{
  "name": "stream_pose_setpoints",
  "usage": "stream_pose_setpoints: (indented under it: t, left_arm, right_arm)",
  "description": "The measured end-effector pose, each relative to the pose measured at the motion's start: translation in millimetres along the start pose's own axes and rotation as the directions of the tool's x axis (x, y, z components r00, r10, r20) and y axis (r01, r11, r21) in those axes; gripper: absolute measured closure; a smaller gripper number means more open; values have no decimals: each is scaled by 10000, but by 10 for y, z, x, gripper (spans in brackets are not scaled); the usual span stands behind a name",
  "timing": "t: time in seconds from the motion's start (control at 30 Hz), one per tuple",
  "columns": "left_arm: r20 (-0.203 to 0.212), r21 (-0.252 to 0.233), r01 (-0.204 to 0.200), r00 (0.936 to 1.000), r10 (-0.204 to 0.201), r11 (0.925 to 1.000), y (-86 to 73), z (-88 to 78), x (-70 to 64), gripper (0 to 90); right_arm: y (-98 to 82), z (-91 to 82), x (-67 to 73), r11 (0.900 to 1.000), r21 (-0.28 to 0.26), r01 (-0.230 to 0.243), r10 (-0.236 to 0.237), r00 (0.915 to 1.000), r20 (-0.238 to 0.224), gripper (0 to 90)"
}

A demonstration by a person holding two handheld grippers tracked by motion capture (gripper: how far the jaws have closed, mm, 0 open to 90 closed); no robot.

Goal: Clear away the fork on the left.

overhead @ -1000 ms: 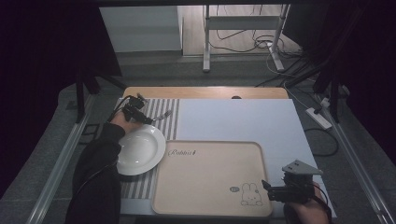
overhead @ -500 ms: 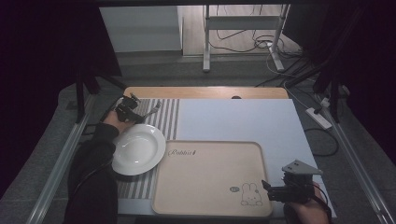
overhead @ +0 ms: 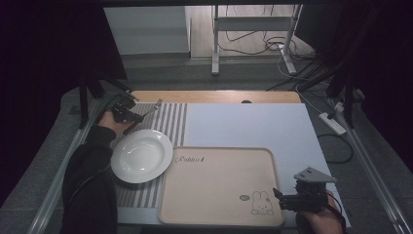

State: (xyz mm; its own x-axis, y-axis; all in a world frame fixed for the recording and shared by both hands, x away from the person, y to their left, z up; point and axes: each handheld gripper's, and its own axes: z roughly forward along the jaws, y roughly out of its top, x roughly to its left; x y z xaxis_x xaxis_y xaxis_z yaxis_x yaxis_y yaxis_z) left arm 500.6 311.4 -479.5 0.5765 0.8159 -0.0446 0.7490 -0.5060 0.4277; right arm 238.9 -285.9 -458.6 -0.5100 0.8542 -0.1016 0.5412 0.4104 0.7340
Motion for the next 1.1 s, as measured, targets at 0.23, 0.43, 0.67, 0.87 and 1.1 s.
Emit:
stream_pose_setpoints:
  t: [0.23, 0.43, 0.67, 0.87, 1.1]
  left_arm:
    - [306, -164, 62, 9995, -57, 9998, -45, -204, -76, 780]
    - [606, -361, 27, 9982, -5, 9993, -102, -264, -199, 780]
    - [707, -458, -21, 9975, 53, 9989, -173, -253, -361, 780]
    - [778, -533, -200, 9967, 241, 9984, -229, -238, -523, 780]
    - [1104, -680, -184, 9935, 259, 9975, -309, -243, -691, 780]
  right_arm:
    - [1, -1, 0, 10000, 13, -1, 1, 10000, -1, 0]
    - [3, 0, 5, 10000, 30, 13, -13, 10000, 20, 0]
    - [3, 1, 3, 10000, 35, 5, -5, 10000, 22, 0]
    - [2, 3, 3, 10000, 23, -3, 3, 10000, 29, 0]
    - [2, 1, 2, 10000, 31, 2, -2, 10000, 18, 0]
